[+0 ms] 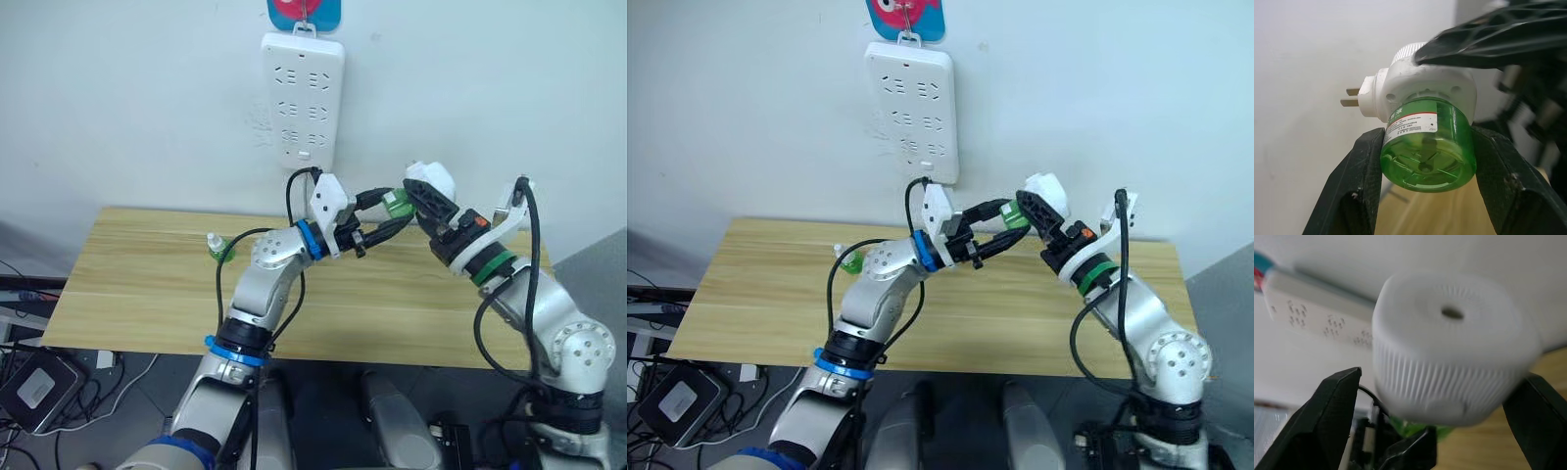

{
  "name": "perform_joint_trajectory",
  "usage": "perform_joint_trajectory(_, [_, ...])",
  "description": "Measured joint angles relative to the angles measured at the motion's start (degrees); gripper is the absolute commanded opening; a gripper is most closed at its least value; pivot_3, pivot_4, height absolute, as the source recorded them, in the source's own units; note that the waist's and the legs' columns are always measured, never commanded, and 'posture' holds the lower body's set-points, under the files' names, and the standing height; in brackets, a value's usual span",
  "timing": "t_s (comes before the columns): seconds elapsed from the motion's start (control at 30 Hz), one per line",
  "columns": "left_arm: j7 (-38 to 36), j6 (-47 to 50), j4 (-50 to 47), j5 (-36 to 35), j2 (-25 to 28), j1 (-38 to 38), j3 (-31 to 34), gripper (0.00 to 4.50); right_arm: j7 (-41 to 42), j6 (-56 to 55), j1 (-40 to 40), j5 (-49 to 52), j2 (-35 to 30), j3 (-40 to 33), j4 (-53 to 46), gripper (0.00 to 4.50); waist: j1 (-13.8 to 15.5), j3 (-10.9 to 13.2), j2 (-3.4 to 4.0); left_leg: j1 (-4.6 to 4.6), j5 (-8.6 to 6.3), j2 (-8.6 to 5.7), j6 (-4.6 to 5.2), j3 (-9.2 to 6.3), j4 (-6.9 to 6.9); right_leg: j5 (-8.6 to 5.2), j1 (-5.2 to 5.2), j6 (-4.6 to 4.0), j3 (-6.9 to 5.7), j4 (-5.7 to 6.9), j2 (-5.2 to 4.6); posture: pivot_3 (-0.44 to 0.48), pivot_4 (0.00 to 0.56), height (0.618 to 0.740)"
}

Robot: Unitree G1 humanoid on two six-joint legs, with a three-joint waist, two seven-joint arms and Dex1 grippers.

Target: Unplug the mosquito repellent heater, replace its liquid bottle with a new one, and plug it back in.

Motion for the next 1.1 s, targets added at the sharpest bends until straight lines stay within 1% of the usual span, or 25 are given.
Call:
perform_joint_trajectory(0.03, [-1.2, -0.5, 0.1, 0.0, 0.9, 0.1, 0.0, 2.33, 1.5, 2.0, -0.9, 1.3, -1.3, -0.2, 2.2, 4.5, 0.0, 0.0, 0.0, 0.01, 0.0, 0.0, 0.0, 0.0, -0.01, 0.0, 0.0, 0.0, 0.0, 0.0, 0.0, -0.125, 0.297, 0.74])
perform_joint_trajectory(0.13, [-6.2, -3.9, 0.1, 0.0, 4.0, 0.8, -0.4, 2.33, 10.3, 13.4, -5.6, 3.4, -4.2, -0.4, 12.2, 4.5, 0.0, 0.0, 0.0, 0.03, 0.0, 0.02, 0.01, 0.01, -0.01, 0.0, 0.0, 0.0, -0.01, 0.02, 0.02, -0.107, 0.297, 0.74])
perform_joint_trajectory(0.17, [-7.6, -4.8, 0.1, 0.0, 5.0, 1.1, -0.4, 2.33, 13.6, 17.7, -7.3, 3.6, -5.9, 0.0, 15.9, 4.5, 0.0, 0.0, 0.0, 0.03, 0.0, 0.02, 0.01, 0.02, -0.01, 0.0, -0.01, -0.01, 0.0, 0.02, 0.01, -0.093, 0.294, 0.74])
perform_joint_trajectory(0.23, [-10.0, -7.0, 0.1, 0.1, 6.6, 2.1, -0.7, 2.33, 21.8, 27.8, -11.2, 3.8, -11.9, 2.0, 24.5, 4.5, 0.5, 0.0, 0.01, 0.02, 0.0, 0.01, 0.01, 0.07, 0.0, 0.0, -0.01, -0.01, 0.04, -0.01, -0.02, -0.082, 0.292, 0.74])
perform_joint_trajectory(0.3, [-10.8, -8.4, 0.1, 0.2, 6.6, 2.4, -1.2, 2.33, 27.1, 33.9, -14.1, 3.7, -16.3, 4.2, 30.1, 4.5, 1.2, 0.0, 0.01, 0.0, 0.0, 0.01, 0.02, 0.06, 0.01, 0.0, -0.02, -0.01, 0.02, -0.03, -0.02, -0.074, 0.292, 0.74])
perform_joint_trajectory(0.37, [-10.8, -9.2, -0.1, 0.4, 6.5, 2.4, -1.3, 2.33, 30.7, 37.8, -16.1, 3.7, -18.7, 6.8, 33.3, 4.5, 1.5, 0.0, 0.01, 0.0, 0.0, 0.0, 0.02, 0.01, 0.03, 0.0, 0.0, -0.01, -0.01, -0.03, -0.02, -0.061, 0.289, 0.74])
perform_joint_trajectory(0.43, [-10.4, -9.5, -0.1, 0.8, 6.3, 2.4, -1.3, 2.33, 33.2, 40.2, -17.3, 3.7, -19.7, 9.4, 35.4, 4.5, 1.7, 0.0, 0.0, -0.02, 0.0, -0.01, 0.02, 0.01, 0.03, 0.0, 0.0, 0.0, -0.01, -0.04, -0.02, -0.05, 0.287, 0.74])
perform_joint_trajectory(0.63, [-8.7, -9.1, -1.5, 1.0, 5.9, 4.1, -1.4, 2.33, 34.6, 40.8, -20.4, 3.7, -19.8, 13.5, 38.7, 4.5, 1.8, 0.0, 0.01, -0.02, 0.0, -0.01, 0.02, 0.0, 0.05, 0.01, -0.01, 0.0, -0.02, 0.0, -0.02, -0.036, 0.28, 0.74])
perform_joint_trajectory(1.07, [-8.5, -7.9, -3.4, 1.1, 6.1, 5.2, -2.6, 2.33, 33.7, 39.4, -21.4, 3.7, -19.6, 14.9, 39.3, 4.5, 2.2, 0.0, 0.01, -0.03, 0.0, -0.01, 0.02, 0.0, 0.07, 0.01, -0.01, 0.0, -0.03, 0.0, -0.02, -0.036, 0.271, 0.74])
perform_joint_trajectory(1.1, [-8.5, -7.9, -3.4, 1.1, 6.1, 5.2, -2.7, 2.33, 33.7, 39.4, -21.4, 3.7, -19.7, 14.9, 39.3, 4.33, 2.2, 0.0, 0.01, -0.03, 0.0, -0.01, 0.02, -0.01, 0.07, 0.01, -0.01, 0.0, -0.03, 0.0, -0.02, -0.036, 0.271, 0.74])
